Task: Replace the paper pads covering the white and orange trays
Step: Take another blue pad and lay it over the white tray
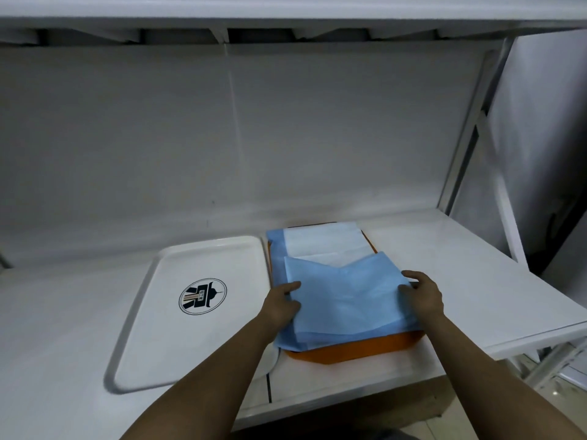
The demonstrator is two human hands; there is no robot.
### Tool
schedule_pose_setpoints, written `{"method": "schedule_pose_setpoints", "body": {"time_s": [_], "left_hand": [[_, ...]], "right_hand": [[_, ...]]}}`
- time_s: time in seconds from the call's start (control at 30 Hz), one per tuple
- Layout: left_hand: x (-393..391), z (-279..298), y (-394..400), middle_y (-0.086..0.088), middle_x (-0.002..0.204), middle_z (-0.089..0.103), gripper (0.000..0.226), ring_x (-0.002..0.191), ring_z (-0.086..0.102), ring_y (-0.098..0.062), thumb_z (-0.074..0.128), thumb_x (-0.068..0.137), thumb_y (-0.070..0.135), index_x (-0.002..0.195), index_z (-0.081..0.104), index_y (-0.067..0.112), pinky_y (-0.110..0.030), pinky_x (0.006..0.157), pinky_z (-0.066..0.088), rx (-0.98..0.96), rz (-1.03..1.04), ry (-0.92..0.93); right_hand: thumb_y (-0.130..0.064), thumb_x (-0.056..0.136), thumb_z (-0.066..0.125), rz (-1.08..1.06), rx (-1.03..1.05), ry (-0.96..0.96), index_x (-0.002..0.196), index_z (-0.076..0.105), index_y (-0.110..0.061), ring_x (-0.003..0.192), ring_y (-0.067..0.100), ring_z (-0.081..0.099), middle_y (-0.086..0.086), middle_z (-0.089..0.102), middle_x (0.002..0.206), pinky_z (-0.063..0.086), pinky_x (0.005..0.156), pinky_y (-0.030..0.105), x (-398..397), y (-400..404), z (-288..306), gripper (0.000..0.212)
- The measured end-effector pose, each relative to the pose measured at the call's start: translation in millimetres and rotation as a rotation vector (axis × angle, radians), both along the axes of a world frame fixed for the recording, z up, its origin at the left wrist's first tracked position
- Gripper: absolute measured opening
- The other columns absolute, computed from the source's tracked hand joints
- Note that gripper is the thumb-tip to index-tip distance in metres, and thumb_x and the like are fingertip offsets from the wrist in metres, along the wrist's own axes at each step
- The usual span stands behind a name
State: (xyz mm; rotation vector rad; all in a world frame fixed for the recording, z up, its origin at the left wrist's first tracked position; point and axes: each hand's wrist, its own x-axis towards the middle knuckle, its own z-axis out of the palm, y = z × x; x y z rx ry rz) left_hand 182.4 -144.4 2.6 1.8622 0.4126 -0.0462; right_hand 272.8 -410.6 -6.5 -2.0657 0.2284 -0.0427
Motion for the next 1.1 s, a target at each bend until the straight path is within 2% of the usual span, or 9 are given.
{"method": "schedule_pose_setpoints", "body": {"time_s": [0.13, 0.23, 0.4, 0.53, 0.63, 0.7, 0.9, 1.0, 1.1], "left_hand": [[-1.9, 2.1, 0.0, -0.011, 0.144, 0.04, 0.056, 0.127, 0.044, -0.027, 0.051, 0.089, -0.003, 0.141, 0.042, 0.013, -0.032, 0.104, 0.042, 0.03, -0.037, 0.033], [-2.5, 1.9, 0.4, -0.011, 0.146, 0.036, 0.06, 0.13, 0.041, -0.027, 0.053, 0.088, -0.004, 0.143, 0.038, 0.014, -0.03, 0.105, 0.04, 0.048, -0.063, 0.059], [-5.2, 1.6, -0.2, -0.011, 0.148, 0.034, 0.063, 0.133, 0.037, -0.027, 0.053, 0.088, -0.004, 0.146, 0.033, 0.013, -0.029, 0.106, 0.036, 0.073, -0.076, 0.087], [-7.2, 2.8, -1.6, -0.012, 0.149, 0.032, 0.065, 0.134, 0.036, -0.028, 0.053, 0.088, -0.005, 0.147, 0.03, 0.013, -0.031, 0.107, 0.036, 0.08, -0.091, 0.106], [-9.2, 6.2, -3.7, -0.011, 0.15, 0.028, 0.069, 0.135, 0.033, -0.027, 0.052, 0.089, -0.005, 0.15, 0.023, 0.013, -0.029, 0.106, 0.034, 0.084, -0.112, 0.127], [-9.4, 7.8, -6.2, -0.011, 0.152, 0.025, 0.072, 0.137, 0.031, -0.026, 0.052, 0.09, -0.003, 0.151, 0.016, 0.012, -0.029, 0.107, 0.033, 0.093, -0.124, 0.136], [-14.0, 22.5, -18.6, -0.011, 0.156, 0.019, 0.067, 0.141, 0.026, -0.026, 0.054, 0.095, 0.015, 0.15, 0.017, 0.008, -0.034, 0.113, 0.028, 0.069, -0.098, 0.106], [-27.2, 38.9, -13.0, -0.01, 0.156, 0.022, 0.065, 0.139, 0.03, -0.024, 0.054, 0.096, 0.023, 0.149, 0.02, 0.008, -0.028, 0.11, 0.031, 0.06, -0.088, 0.075], [-29.7, 55.4, -14.5, -0.008, 0.154, 0.026, 0.06, 0.138, 0.033, -0.023, 0.046, 0.099, 0.027, 0.15, 0.02, 0.008, -0.025, 0.105, 0.03, -0.023, -0.049, 0.012]], "right_hand": [[-0.008, 0.089, 0.053, -0.012, -0.026, 0.073, 0.124, 0.055, -0.009, 0.114, 0.032, 0.053, 0.014, 0.058, 0.127, 0.039, 0.089, 0.035, 3.5, 2.0, 3.1, 0.035], [-0.011, 0.09, 0.055, -0.026, -0.025, 0.118, 0.126, 0.055, -0.005, 0.122, 0.034, 0.048, 0.014, 0.055, 0.131, 0.038, 0.096, 0.038, 4.5, 3.0, 5.7, 0.037], [-0.008, 0.09, 0.053, -0.029, -0.03, 0.04, 0.118, 0.062, -0.003, 0.115, 0.032, 0.053, 0.013, 0.061, 0.125, 0.038, 0.085, 0.032, -0.7, 7.3, 11.7, 0.029], [-0.017, 0.092, 0.048, -0.053, -0.227, 0.028, 0.123, 0.059, -0.017, 0.114, 0.03, 0.054, 0.007, 0.063, 0.122, 0.035, 0.094, 0.037, -8.1, 8.7, 11.1, 0.033], [-0.02, 0.093, 0.053, -0.018, -0.109, -0.01, 0.132, 0.048, -0.014, 0.111, 0.033, 0.056, 0.012, 0.062, 0.121, 0.039, 0.093, 0.038, -13.2, 13.3, 11.0, 0.04], [-0.02, 0.09, 0.059, 0.014, 0.004, 0.013, 0.13, 0.049, -0.011, 0.111, 0.031, 0.054, 0.013, 0.059, 0.124, 0.04, 0.089, 0.036, -15.9, 16.2, 13.0, 0.042], [-0.016, 0.088, 0.055, -0.048, -0.006, -0.095, 0.118, 0.059, -0.016, 0.097, 0.027, 0.056, 0.008, 0.064, 0.115, 0.039, 0.079, 0.031, -26.5, 39.0, 40.4, 0.031], [-0.018, 0.087, 0.056, -0.006, 0.005, -0.212, 0.114, 0.06, -0.018, 0.085, 0.021, 0.053, 0.004, 0.065, 0.107, 0.038, 0.074, 0.029, -38.1, 69.4, 75.4, 0.027], [-0.019, 0.085, 0.059, 0.03, 0.017, -0.264, 0.107, 0.059, -0.017, 0.085, 0.024, 0.058, 0.002, 0.064, 0.098, 0.043, 0.073, 0.03, -43.7, 96.3, 100.6, 0.022]]}}
